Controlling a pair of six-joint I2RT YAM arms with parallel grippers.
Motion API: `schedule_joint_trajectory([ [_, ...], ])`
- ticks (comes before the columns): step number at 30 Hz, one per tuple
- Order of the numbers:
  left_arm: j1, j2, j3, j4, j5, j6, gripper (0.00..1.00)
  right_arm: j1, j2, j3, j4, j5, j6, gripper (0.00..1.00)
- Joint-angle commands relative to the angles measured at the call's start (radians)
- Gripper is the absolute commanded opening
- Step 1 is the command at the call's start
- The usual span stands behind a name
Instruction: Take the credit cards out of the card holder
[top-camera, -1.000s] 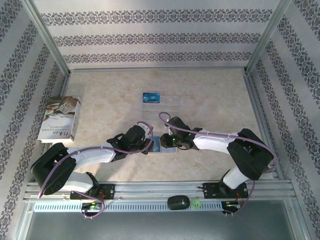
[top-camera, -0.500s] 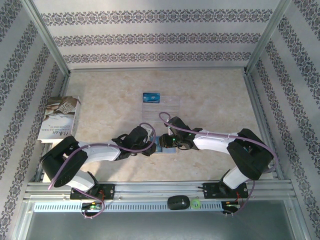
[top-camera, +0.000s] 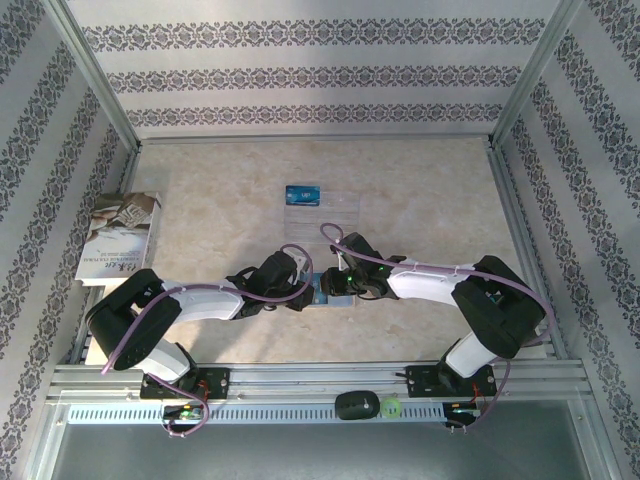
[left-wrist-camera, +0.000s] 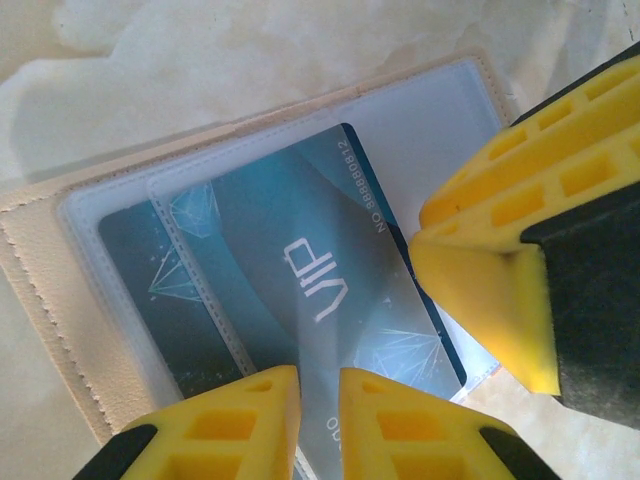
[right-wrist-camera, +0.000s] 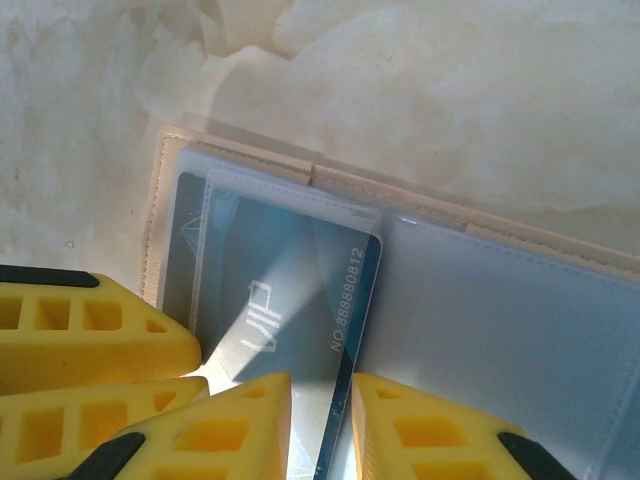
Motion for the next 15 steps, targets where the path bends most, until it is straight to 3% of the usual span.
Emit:
schedule_joint_trajectory([
  [1,0.021,0.001,-0.017,-0.091,-0.012,0.001,0.20,-0.013,-0.013,-0.007,0.024,-0.020,0.008,0.24],
  [15,0.037,0.006,-0.030,-0.096,-0.011,0.007,0.19,-0.050,0.052,-0.024,0.065,-0.079,0.062,0.21],
])
